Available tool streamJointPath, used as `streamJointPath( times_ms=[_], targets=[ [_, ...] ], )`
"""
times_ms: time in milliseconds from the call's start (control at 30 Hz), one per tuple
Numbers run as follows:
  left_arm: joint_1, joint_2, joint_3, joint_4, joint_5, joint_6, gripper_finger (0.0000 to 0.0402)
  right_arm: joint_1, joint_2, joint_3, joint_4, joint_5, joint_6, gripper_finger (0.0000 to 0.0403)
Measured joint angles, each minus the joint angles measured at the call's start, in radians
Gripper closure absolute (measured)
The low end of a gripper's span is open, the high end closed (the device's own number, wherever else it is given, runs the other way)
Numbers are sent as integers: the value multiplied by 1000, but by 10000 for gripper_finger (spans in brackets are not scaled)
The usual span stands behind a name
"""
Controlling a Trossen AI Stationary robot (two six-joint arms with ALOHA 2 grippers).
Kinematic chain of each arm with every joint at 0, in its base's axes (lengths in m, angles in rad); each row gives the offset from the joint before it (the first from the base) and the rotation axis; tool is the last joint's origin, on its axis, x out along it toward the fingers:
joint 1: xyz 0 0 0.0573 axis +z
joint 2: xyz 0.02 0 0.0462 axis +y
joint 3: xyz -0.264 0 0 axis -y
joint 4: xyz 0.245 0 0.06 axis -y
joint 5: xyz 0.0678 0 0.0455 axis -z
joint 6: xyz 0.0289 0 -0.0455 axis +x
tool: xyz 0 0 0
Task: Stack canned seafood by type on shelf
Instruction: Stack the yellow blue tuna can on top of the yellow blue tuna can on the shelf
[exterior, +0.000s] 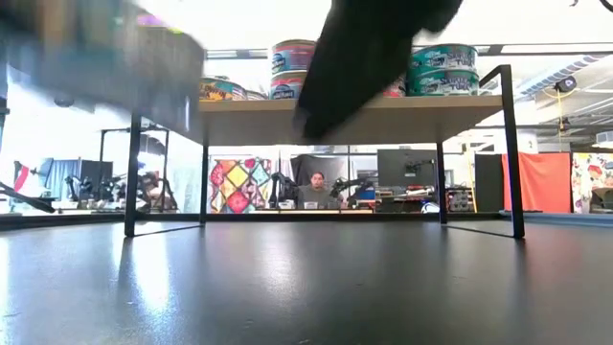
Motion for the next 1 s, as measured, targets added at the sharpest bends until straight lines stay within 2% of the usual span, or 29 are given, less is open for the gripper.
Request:
streamJointPath(
  times_ms=[100,167,267,367,533,700,767,900,1000],
  targets=[
    [-4,-133,64,-190,12,-48,32,13,-62,37,-68,-27,52,76],
    [-4,-211,89,-329,20,-69,32,19,-97,71,-52,-26,68,81],
    [9,-333,115,-477,36,-87,32,31,-138,147,-20,41,28,97],
    [47,-460,128,-527,57,-73,32,36,-148,258,-8,100,-35,118],
    [119,-628,124,-605,107,63,32,-22,-135,421,60,134,-215,166],
    [257,-735,123,-720,219,267,33,-145,-88,533,82,125,-346,226],
    [317,-761,123,-744,256,353,33,-200,-64,569,86,86,-367,254],
    [441,-771,106,-764,348,501,33,-292,-14,621,99,-121,-387,311],
    [524,-771,92,-761,415,593,33,-332,8,627,85,-161,-344,351]
  ],
)
